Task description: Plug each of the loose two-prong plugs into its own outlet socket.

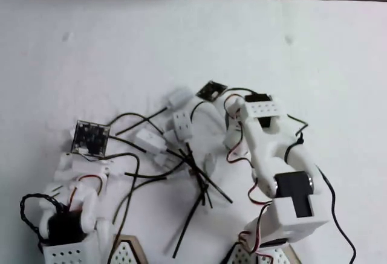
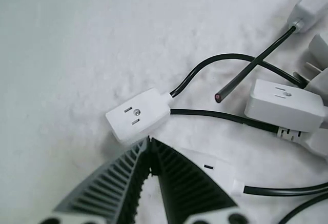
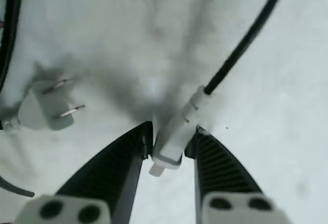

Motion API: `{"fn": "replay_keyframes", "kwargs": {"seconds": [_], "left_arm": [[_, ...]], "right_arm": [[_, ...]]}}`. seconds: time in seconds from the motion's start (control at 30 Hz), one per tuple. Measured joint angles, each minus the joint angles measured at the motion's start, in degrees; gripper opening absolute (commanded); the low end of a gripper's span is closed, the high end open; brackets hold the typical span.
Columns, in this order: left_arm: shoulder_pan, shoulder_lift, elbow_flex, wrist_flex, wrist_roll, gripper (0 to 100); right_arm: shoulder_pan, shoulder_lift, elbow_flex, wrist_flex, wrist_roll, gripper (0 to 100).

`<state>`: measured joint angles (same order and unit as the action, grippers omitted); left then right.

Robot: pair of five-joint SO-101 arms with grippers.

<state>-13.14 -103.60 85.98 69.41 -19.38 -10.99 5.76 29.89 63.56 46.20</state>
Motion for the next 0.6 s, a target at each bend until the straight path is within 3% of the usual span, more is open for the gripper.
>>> {"fn": "replay_keyframes", "kwargs": {"seconds": [0.2,0.43,0.6], "left_arm": [[0.0,0.0,0.0,0.0,0.0,2],[0.0,0.0,0.0,0.0,0.0,2],[0.0,0.0,0.0,0.0,0.0,2]], "right_arm": [[-0.8,0.0,-0.4,0.7,0.5,9.9],[-1.0,0.0,-2.6,1.0,-14.3,10.1],[-1.1,0.0,-2.7,1.0,-20.0,10.1]]}}
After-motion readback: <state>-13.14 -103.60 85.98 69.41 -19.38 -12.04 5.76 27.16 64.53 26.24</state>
